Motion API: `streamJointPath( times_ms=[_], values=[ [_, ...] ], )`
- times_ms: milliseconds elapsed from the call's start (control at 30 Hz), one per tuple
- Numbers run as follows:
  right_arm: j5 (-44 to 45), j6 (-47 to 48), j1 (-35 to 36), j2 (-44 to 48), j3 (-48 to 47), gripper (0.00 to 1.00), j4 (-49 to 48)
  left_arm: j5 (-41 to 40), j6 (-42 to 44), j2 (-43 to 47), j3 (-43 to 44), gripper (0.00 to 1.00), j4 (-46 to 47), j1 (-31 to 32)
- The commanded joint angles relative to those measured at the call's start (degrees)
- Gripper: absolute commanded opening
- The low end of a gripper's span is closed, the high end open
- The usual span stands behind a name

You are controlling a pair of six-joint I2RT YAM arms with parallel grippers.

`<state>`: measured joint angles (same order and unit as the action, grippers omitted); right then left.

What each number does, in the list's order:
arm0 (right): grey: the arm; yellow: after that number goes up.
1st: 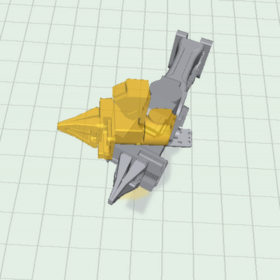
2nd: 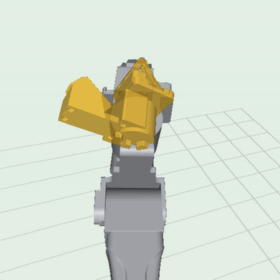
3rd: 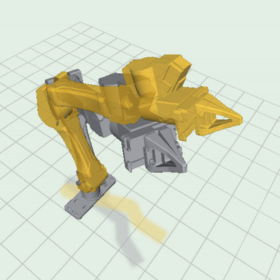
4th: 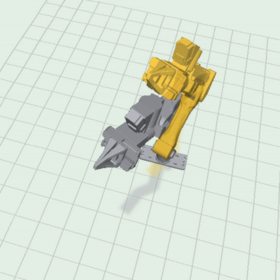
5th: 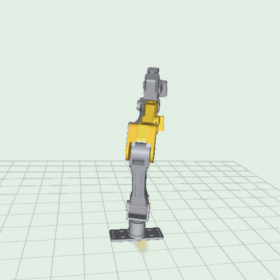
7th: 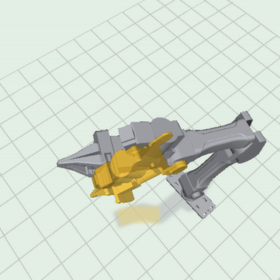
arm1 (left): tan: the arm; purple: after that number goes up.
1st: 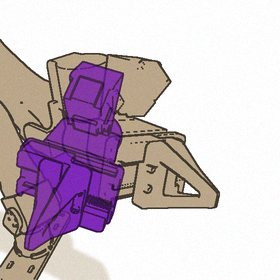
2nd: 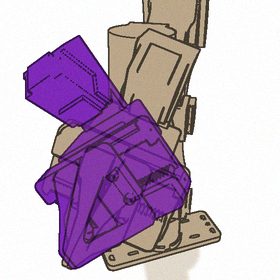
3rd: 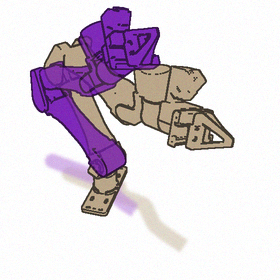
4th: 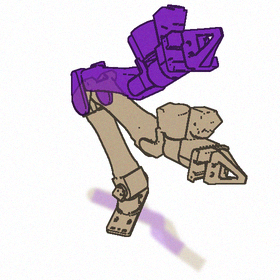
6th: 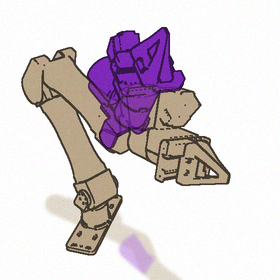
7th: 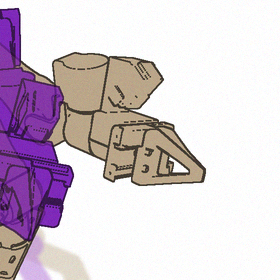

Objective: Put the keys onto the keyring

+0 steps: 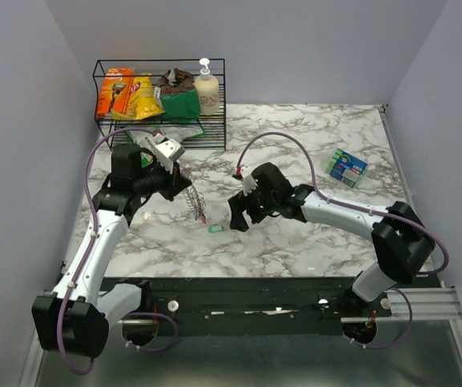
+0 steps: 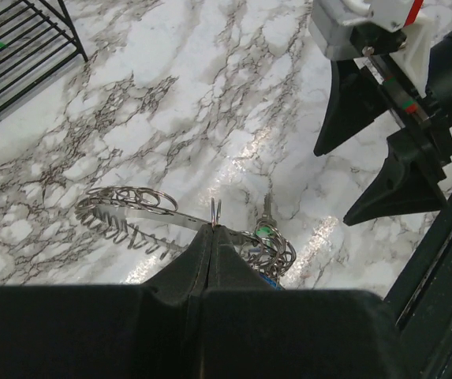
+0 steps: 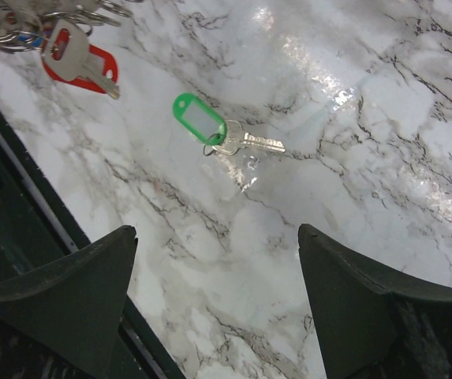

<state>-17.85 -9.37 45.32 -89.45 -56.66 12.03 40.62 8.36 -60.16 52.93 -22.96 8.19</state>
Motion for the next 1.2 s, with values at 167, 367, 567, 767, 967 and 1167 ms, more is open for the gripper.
streamJointPath(
  times_ms=[167, 367, 567, 767, 967, 1167],
  values=[
    [6.6, -1.7, 3.3, -10.6, -9.4, 0.77, 3.0, -9.6, -2.0, 7.1, -2.9, 0.00, 6.3, -1.0],
    [5.5, -1.6, 4.2, -14.3, -12.2, 0.70, 3.3, -11.4, -2.0, 9.3, -4.0, 0.00, 7.4, -1.1],
    [3.7, -1.7, 5.1, -17.1, -13.9, 0.63, 3.9, -13.7, -1.9, 10.3, -4.7, 0.00, 8.2, -1.2],
    [2.2, -2.1, 5.9, -20.1, -16.2, 0.57, 5.4, -15.1, -2.0, 10.5, -4.8, 0.00, 8.8, -1.2],
    [2.0, -2.8, 6.4, -22.3, -17.0, 0.49, 6.2, -14.7, -2.0, 10.6, -4.9, 0.00, 9.3, -1.3],
    [2.3, -2.9, 6.5, -23.8, -17.3, 0.37, 6.8, -14.0, -2.1, 10.4, -4.9, 0.00, 9.5, -1.3]
  ],
)
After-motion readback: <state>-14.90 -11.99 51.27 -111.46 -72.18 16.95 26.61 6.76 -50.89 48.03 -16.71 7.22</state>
